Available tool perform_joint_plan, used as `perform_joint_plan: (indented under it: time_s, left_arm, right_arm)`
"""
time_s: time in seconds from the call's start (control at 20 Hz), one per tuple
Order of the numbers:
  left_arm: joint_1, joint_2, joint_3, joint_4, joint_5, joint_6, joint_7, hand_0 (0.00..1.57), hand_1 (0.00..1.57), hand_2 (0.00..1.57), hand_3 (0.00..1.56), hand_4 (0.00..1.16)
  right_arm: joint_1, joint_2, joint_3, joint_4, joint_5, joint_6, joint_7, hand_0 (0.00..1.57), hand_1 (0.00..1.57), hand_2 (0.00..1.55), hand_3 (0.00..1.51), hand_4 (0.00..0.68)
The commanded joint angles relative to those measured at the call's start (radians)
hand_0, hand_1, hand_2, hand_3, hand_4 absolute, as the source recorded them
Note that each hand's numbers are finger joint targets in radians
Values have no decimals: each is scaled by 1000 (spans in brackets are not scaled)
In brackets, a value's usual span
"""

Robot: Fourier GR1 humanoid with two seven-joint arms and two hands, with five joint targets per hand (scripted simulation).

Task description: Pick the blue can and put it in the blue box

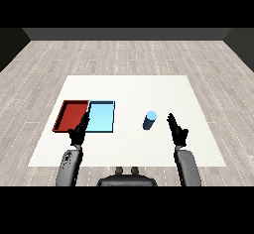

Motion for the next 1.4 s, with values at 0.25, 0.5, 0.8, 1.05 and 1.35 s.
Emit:
perform_joint_plan:
  time_s: [0.25, 0.5, 0.8, 1.05, 1.35]
  left_arm:
    - [-80, 1, -4, 27, -21, -14, 52, 0, 0, 0, 0, 0]
    - [-80, -70, 45, -26, 96, -22, -353, 0, 0, 0, 0, 0]
    - [-3, -44, 63, -92, 142, -95, -380, 0, 0, 0, 0, 0]
    - [-34, -70, -12, 22, 135, -30, -442, 0, 0, 0, 0, 0]
    - [-70, -12, 105, 35, 158, -95, -416, 0, 0, 0, 0, 0]
  right_arm:
    - [-219, -88, -130, 150, -56, 66, -4, 0, 0, 0, 0, 0]
    - [-136, -29, -158, 42, -258, 222, -227, 0, 0, 0, 0, 0]
    - [-133, -59, -166, 66, -252, 265, -258, 0, 0, 0, 0, 0]
    - [-226, -93, -202, 212, -277, 306, -288, 0, 0, 0, 0, 0]
    - [-324, -89, -224, 326, -289, 261, -244, 0, 0, 0, 0, 0]
